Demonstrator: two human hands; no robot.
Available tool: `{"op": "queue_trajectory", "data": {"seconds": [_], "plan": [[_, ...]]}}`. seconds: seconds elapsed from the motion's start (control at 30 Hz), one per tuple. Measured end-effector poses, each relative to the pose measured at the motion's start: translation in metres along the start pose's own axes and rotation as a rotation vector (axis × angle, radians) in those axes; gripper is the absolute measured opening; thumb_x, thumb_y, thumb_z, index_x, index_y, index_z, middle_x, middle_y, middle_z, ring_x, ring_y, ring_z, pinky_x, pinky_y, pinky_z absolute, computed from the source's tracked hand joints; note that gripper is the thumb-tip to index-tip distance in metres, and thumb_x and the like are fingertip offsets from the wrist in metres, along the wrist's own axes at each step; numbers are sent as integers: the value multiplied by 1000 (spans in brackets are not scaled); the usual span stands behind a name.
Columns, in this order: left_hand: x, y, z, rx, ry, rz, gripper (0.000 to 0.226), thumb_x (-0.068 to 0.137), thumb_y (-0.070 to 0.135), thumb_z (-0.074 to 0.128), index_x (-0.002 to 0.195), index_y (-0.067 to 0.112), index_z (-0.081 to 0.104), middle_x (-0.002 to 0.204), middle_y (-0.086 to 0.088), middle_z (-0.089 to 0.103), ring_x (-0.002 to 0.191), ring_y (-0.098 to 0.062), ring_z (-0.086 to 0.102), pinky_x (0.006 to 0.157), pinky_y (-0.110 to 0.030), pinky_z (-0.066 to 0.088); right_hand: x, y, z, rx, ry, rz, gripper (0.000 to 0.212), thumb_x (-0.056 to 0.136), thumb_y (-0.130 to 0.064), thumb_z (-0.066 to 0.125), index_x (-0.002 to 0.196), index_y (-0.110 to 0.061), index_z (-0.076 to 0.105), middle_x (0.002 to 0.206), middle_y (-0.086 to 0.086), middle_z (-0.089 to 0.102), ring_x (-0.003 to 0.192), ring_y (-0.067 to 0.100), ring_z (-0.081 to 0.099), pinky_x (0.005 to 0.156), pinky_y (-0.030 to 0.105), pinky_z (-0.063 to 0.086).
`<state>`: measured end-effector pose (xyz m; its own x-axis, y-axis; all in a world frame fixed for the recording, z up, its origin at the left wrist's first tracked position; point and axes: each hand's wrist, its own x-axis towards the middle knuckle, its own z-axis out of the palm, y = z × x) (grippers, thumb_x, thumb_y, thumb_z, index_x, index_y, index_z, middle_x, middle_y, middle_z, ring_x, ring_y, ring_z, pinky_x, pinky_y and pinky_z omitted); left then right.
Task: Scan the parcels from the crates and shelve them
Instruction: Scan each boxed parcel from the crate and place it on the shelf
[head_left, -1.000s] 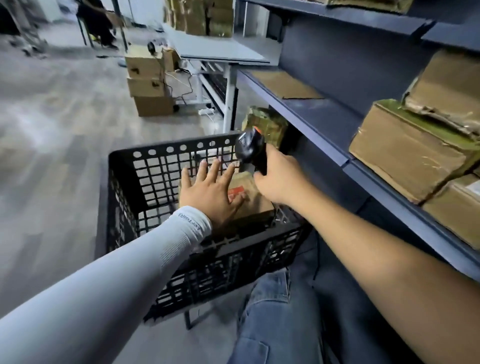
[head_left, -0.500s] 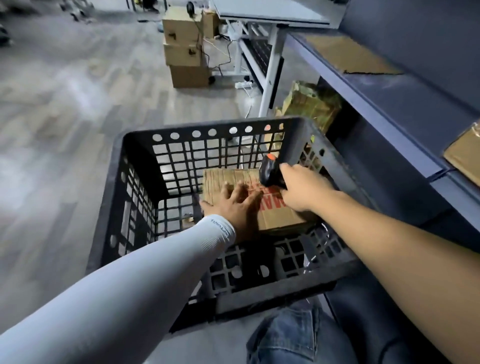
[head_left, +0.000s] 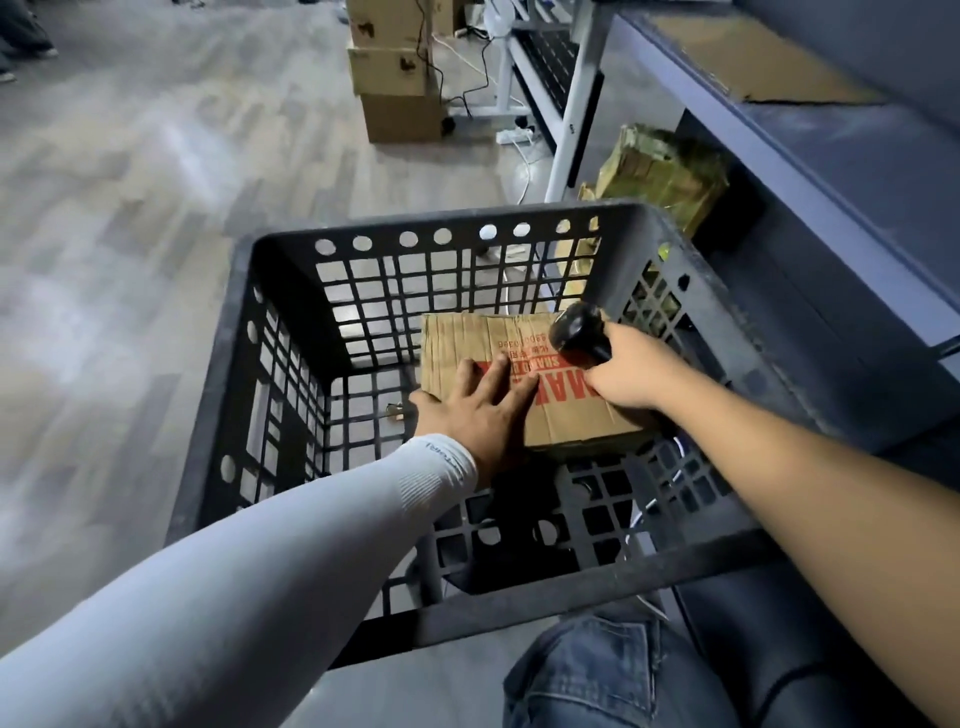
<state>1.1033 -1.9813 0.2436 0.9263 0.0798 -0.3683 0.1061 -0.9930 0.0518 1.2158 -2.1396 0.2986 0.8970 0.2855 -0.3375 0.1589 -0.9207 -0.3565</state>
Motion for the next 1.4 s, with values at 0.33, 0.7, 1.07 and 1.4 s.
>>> {"op": "queue_trajectory", "data": {"seconds": [0.33,0.7,1.07,1.4], "plan": [[-26,-18,-6,69,119,22,95,93,76,48,161,46,-11,172,8,-17,157,-37,-7,108,-78,27,-19,-2,-12,482,-35,68,29,92,-16,75,116,-20,59,113,5,64,105,25,58,93,38,43],[-85,-38,-79,87,339,63,103,87,82,53,161,47,-10,173,10,-11,156,-36,0,106,-79,31,-91,-44,-74,409,189,-86,40,88,-23,78,125,-16,64,122,9,67,110,30,64,100,45,53],[-173,10,-145,169,635,182,97,93,74,51,162,44,-12,173,6,-13,156,-38,0,107,-79,29,-215,-26,-144,468,480,-189,25,91,-18,76,115,-15,68,107,1,69,98,21,63,70,27,41],[-241,96,-146,169,786,416,93,84,85,30,162,46,-1,173,1,-1,152,-34,12,102,-72,37,-355,59,-154,500,660,-68,30,85,-19,80,114,-22,70,110,-2,74,103,26,69,102,46,53]]}}
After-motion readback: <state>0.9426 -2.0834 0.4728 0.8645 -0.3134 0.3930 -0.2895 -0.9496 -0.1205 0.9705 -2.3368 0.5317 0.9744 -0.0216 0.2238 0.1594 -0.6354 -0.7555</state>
